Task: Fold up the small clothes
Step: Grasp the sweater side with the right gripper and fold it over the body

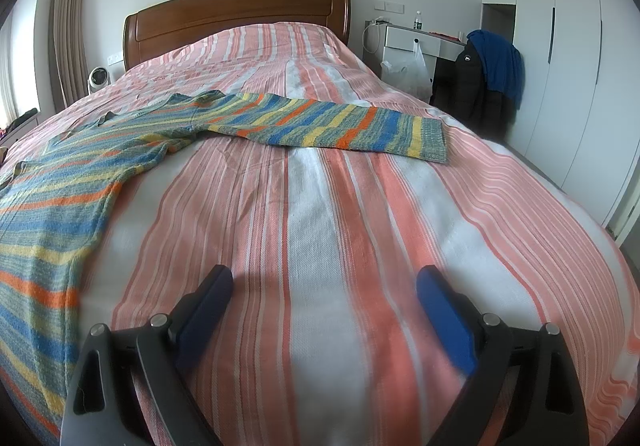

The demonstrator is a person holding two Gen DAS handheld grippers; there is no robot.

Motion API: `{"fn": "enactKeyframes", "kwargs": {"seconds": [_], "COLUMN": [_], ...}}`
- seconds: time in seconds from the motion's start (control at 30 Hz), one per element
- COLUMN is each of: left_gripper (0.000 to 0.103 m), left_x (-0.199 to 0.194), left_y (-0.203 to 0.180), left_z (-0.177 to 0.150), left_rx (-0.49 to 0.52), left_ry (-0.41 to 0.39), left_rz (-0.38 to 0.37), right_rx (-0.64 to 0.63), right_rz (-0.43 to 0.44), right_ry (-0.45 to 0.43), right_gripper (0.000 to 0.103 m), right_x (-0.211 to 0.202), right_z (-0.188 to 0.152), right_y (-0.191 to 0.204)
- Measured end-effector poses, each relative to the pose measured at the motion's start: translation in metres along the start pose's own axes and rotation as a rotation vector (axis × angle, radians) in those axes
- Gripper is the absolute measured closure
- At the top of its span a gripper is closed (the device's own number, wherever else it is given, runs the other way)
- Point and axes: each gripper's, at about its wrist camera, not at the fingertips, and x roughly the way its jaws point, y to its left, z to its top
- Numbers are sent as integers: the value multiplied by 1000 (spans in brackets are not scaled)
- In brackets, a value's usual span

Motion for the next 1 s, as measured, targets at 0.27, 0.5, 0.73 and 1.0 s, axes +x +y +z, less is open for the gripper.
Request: {"fn": "enactKeyframes", "kwargs": {"seconds": [0.27, 0.5, 0.73, 1.0], "left_gripper": [0, 0, 0, 0], "left_x": [-36, -19, -12, -6], "left_y": [7, 4, 7, -3], "left_z": [-13, -15, -21, -25], "left_rx": [-12, -15, -36, 14], "left_ry": [-129, -97, -79, -83], "left_rz": [-35, -40, -8, 51], "right_rx": [85, 492, 745, 856], "right_rz": [184, 359, 424, 447], "right_ry": [70, 98, 319, 449], "right_gripper": [11, 14, 44, 82], "right_x": [-12, 13, 100, 163], "right_z": [36, 114, 120, 105], "right_y": [-23, -141, -200, -203]}}
